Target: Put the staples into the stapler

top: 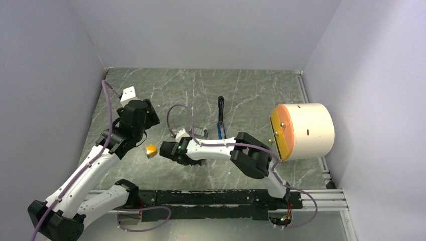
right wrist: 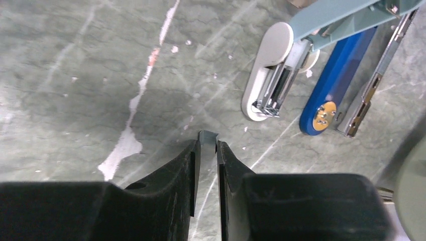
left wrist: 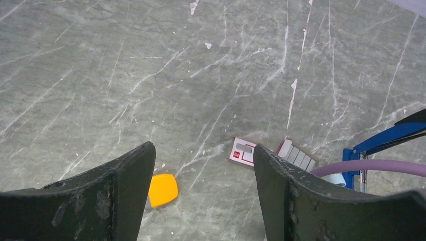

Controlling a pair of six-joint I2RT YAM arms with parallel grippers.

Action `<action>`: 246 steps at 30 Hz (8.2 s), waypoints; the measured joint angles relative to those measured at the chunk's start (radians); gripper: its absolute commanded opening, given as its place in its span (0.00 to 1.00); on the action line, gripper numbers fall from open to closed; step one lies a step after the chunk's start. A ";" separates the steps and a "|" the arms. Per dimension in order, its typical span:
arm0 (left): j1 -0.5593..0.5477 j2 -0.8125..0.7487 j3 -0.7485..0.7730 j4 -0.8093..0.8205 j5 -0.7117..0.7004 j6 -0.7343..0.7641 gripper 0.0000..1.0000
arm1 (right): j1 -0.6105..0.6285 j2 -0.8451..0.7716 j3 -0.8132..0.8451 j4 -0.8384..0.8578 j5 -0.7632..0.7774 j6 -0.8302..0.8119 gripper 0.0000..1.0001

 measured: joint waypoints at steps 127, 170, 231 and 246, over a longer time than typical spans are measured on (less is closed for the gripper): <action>0.008 -0.005 -0.218 0.193 0.536 -0.258 0.75 | -0.509 -0.737 -0.661 0.994 -0.810 0.354 0.39; 0.008 -0.230 0.191 -0.146 -0.182 -0.042 0.79 | -0.104 0.378 0.612 0.444 -0.298 -0.267 0.42; 0.008 -0.217 0.168 -0.143 -0.114 -0.042 0.79 | -0.140 0.406 0.665 0.365 -0.328 -0.207 0.27; 0.008 -0.217 0.155 -0.143 -0.106 -0.043 0.79 | -0.139 0.388 0.626 0.384 -0.306 -0.189 0.19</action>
